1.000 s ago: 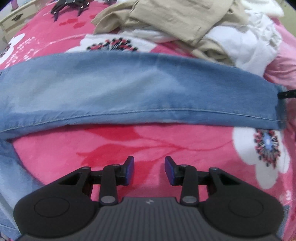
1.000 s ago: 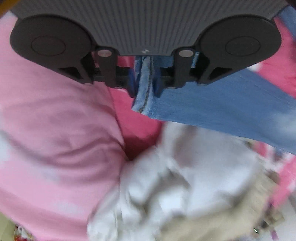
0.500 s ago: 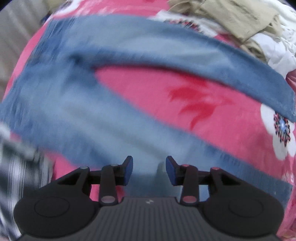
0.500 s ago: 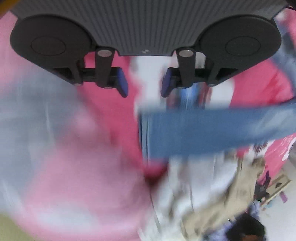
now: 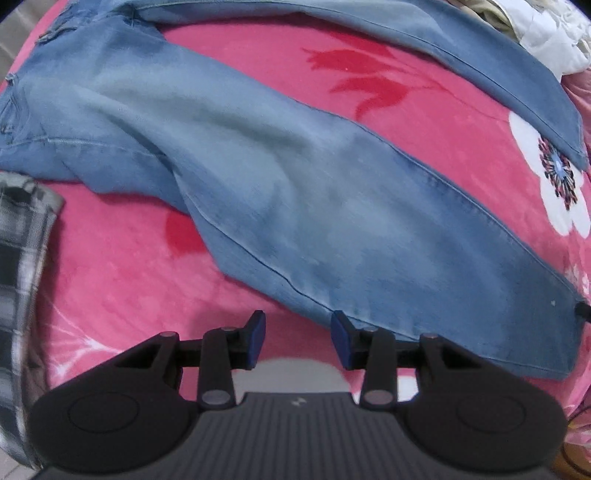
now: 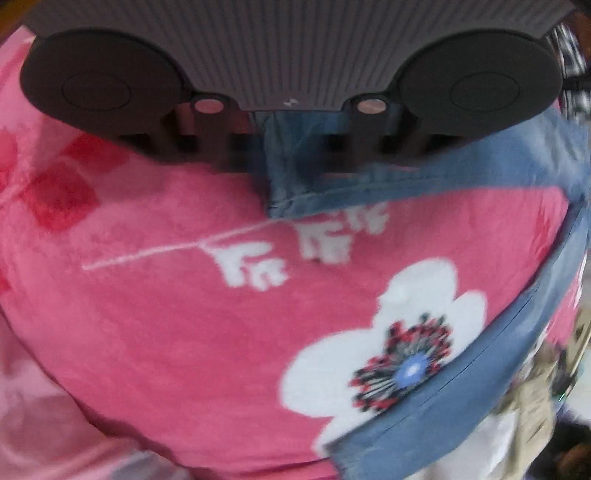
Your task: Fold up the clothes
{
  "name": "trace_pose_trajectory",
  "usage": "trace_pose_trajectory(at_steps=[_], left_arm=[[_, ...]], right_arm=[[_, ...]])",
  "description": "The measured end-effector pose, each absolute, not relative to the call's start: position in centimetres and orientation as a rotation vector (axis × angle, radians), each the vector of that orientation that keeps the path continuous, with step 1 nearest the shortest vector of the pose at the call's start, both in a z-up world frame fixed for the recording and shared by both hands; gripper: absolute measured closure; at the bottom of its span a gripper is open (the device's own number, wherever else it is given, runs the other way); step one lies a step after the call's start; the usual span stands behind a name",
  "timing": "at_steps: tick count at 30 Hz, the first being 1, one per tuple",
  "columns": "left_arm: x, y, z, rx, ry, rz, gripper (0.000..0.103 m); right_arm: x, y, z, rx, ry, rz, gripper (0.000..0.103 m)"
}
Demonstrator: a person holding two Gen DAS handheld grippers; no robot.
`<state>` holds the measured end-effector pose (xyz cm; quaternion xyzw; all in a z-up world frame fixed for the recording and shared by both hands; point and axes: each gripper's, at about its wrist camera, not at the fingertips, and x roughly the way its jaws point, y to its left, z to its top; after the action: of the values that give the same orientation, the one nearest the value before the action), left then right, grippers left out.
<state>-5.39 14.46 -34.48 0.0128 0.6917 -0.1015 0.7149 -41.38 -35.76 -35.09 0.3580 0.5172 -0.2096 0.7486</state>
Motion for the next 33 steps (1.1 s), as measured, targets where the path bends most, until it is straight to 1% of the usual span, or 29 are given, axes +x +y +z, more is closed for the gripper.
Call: trace_pose_trajectory(at_steps=[4, 6, 9, 13, 14, 15, 16, 17, 18, 22, 24, 25, 27, 29, 31, 33], left_arm=[[-5.6, 14.1, -34.0, 0.011, 1.512, -0.224, 0.063], [-5.5, 14.2, -34.3, 0.011, 1.512, -0.216, 0.063], [-5.5, 14.4, -34.9, 0.01, 1.522, -0.193, 0.063], [-5.6, 15.1, -35.8, 0.013, 1.549, -0.153, 0.063], [-5.8, 15.2, -35.8, 0.013, 1.555, -0.143, 0.063], [-5.9, 15.4, -35.8, 0.016, 1.559, -0.133, 0.063], [-6.0, 15.6, -35.5, 0.022, 1.558, -0.126, 0.063], [-6.1, 15.6, -35.0, 0.03, 1.543, -0.126, 0.063], [-6.2, 15.6, -34.5, 0.039, 1.524, -0.128, 0.063], [-6.1, 14.5, -32.6, 0.081, 1.433, -0.158, 0.063], [-5.6, 12.8, -32.6, 0.104, 1.401, -0.189, 0.063], [-5.2, 11.7, -32.9, 0.12, 1.396, -0.202, 0.063], [-4.8, 9.8, -33.6, 0.163, 1.39, -0.232, 0.063], [-4.5, 7.9, -34.6, 0.213, 1.389, -0.267, 0.061], [-4.4, 6.4, -35.8, 0.255, 1.395, -0.285, 0.059], [-4.2, 6.4, -36.9, 0.243, 1.415, -0.276, 0.057]], right_arm=[[-41.7, -36.0, -29.5, 0.683, 1.046, -0.46, 0.097], [-41.2, -37.0, -28.0, 0.63, 1.024, -0.497, 0.097], [-39.6, -38.9, -29.1, 0.575, 1.051, -0.514, 0.097], [-36.4, -40.3, -33.1, 0.443, 1.141, -0.494, 0.097], [-35.9, -40.3, -34.3, 0.401, 1.19, -0.484, 0.096], [-35.7, -40.2, -35.2, 0.351, 1.239, -0.484, 0.091], [-35.7, -40.1, -35.4, 0.307, 1.257, -0.503, 0.083], [-35.9, -40.1, -35.3, 0.268, 1.261, -0.528, 0.069], [-36.3, -40.1, -34.8, 0.253, 1.254, -0.56, 0.064], [-38.5, -39.7, -30.6, 0.208, 1.141, -0.661, 0.066], [-38.5, -37.9, -29.4, 0.214, 1.071, -0.513, 0.068], [-37.9, -36.5, -29.5, 0.184, 1.064, -0.417, 0.069], [-36.6, -33.9, -30.1, 0.134, 1.054, -0.24, 0.076], [-35.1, -31.3, -31.8, 0.109, 1.055, -0.09, 0.081], [-34.2, -29.6, -33.4, 0.084, 1.062, 0.029, 0.082], [-34.6, -29.2, -34.8, 0.028, 1.116, 0.058, 0.083]])
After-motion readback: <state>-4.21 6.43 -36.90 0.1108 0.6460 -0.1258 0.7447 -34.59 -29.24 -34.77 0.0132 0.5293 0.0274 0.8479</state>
